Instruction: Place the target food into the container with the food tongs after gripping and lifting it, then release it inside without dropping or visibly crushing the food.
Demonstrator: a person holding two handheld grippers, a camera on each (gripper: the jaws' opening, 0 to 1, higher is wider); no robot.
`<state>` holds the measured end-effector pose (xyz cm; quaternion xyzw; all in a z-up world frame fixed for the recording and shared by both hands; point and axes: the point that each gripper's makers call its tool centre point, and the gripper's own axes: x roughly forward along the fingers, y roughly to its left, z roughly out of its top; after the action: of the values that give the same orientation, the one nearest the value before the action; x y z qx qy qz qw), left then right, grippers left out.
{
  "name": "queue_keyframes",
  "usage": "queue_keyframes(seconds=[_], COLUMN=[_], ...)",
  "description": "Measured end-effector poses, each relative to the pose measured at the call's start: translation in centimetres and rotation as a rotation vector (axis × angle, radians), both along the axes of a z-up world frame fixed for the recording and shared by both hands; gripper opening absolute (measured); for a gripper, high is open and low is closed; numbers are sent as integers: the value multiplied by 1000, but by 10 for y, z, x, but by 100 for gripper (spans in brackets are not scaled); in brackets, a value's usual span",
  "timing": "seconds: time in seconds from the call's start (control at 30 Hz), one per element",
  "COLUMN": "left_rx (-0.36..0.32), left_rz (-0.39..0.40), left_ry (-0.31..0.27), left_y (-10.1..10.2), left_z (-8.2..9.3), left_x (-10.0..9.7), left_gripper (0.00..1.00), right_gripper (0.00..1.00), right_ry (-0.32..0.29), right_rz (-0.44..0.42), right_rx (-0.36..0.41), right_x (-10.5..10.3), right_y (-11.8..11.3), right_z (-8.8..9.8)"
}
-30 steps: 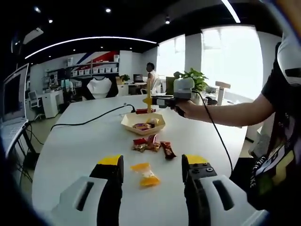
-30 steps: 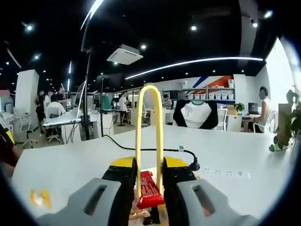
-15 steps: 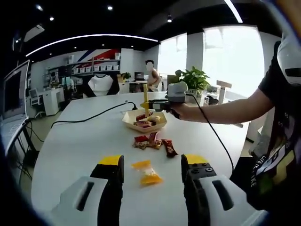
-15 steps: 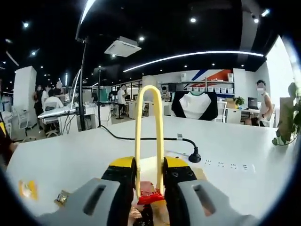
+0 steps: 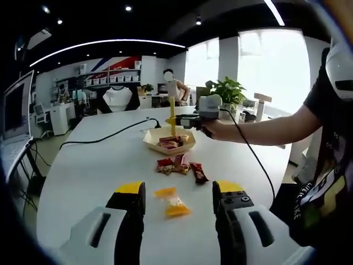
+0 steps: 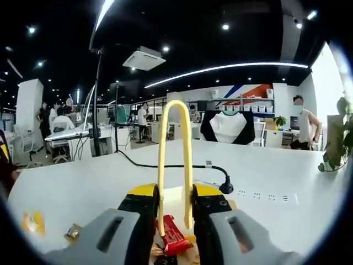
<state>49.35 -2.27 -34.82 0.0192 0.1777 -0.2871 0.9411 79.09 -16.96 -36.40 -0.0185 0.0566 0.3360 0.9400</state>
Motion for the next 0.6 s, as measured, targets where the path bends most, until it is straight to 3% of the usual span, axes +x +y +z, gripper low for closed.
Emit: queue_keyframes(seconds=[0.47,0.6], left_rx=[-2,-8], left_rz=[-15,-29], left_ry=[-11,-7], left_y=[-10,-14], left_z=[2,1], left_x=[2,2], left_gripper=[52,52], right_gripper=[21,21], right_ry=[-32,-71], right_rz=[21,22], right_rx=[29,38], right_x=[-34,-47], right_y=[-5,-9], right_z=[23,28])
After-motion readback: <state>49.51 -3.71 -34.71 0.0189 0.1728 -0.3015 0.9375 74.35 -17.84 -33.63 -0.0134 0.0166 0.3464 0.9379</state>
